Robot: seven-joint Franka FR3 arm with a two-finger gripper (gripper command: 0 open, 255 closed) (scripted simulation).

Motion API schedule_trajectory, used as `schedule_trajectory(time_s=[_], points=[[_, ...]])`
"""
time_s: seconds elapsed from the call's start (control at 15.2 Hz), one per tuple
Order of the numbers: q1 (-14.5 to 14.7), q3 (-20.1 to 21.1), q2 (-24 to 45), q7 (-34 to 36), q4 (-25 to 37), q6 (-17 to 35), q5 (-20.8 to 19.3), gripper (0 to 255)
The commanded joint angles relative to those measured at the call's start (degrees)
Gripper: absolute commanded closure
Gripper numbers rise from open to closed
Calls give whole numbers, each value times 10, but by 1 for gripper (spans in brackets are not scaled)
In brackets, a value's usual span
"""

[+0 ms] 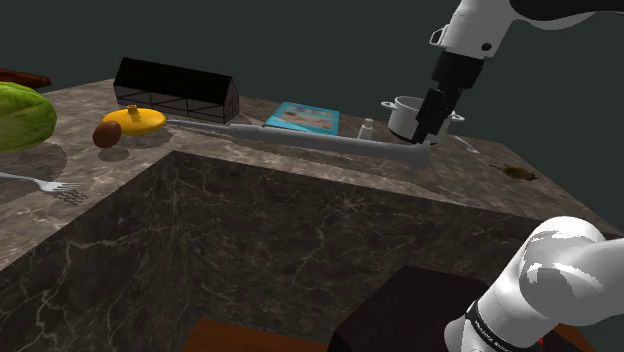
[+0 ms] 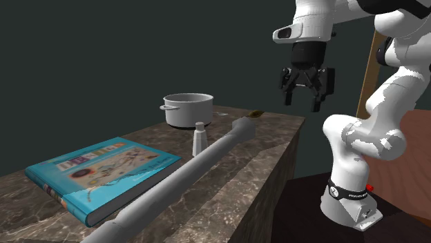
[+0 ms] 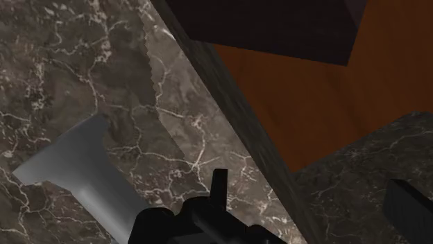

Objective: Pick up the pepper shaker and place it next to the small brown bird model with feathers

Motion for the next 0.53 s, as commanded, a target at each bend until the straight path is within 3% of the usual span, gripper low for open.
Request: schedule_trajectory(time_s=[0.0, 0.46], points=[[0, 0, 0, 0, 0, 0, 0, 0], [-8, -62, 112, -98, 39, 76, -32, 0]])
